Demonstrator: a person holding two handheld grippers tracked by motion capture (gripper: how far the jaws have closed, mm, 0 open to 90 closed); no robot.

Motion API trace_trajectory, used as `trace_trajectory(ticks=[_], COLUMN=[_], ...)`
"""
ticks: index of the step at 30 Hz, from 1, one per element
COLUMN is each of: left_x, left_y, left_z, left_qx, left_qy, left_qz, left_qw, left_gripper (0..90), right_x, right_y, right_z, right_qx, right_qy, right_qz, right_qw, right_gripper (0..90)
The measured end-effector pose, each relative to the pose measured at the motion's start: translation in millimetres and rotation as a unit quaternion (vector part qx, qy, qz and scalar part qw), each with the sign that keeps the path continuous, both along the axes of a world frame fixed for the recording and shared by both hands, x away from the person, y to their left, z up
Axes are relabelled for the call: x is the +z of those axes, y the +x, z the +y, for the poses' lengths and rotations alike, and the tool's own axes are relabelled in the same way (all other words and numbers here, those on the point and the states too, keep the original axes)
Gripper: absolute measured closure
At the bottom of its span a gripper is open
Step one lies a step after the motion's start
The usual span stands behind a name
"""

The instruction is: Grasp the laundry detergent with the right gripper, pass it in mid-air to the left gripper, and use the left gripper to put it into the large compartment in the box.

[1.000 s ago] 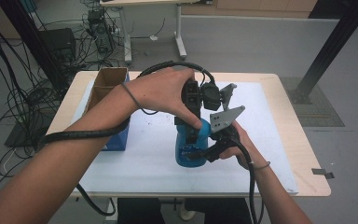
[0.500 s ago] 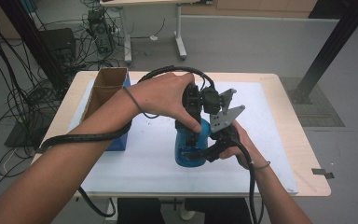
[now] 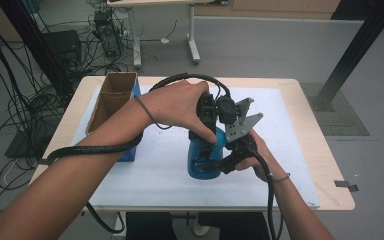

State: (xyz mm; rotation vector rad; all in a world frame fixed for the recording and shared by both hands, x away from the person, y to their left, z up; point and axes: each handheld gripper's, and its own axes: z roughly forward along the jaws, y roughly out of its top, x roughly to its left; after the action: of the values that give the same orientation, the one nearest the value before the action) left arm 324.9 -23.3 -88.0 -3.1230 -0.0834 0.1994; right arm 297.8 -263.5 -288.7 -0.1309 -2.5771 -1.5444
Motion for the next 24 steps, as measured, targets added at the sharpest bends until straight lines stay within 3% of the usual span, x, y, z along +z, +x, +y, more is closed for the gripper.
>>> trace_trajectory(ticks=[4,9,24], left_x=[0.1,1.3,5.6], left_y=[-0.4,0.9,-1.4], left_z=[-0.1,3.9,5.7], left_qx=[0.002,0.003,0.01], left_qy=[0.001,-0.007,-0.016], left_qz=[-0.002,0.003,-0.004], left_qw=[1.0,1.0,0.9998], left_gripper=[25.5,36.6,37.6], right_x=[0.6,0.6,1.4], right_y=[-0.2,0.8,1.2], right_z=[0.9,1.3,-1.2], right_qx=[0.0,0.001,0.0], right_qy=[0.001,0.002,0.008], right_qz=[-0.002,0.001,0.001], right_qw=[1.0,1.0,1.0], right_gripper=[42.8,42.8,42.8])
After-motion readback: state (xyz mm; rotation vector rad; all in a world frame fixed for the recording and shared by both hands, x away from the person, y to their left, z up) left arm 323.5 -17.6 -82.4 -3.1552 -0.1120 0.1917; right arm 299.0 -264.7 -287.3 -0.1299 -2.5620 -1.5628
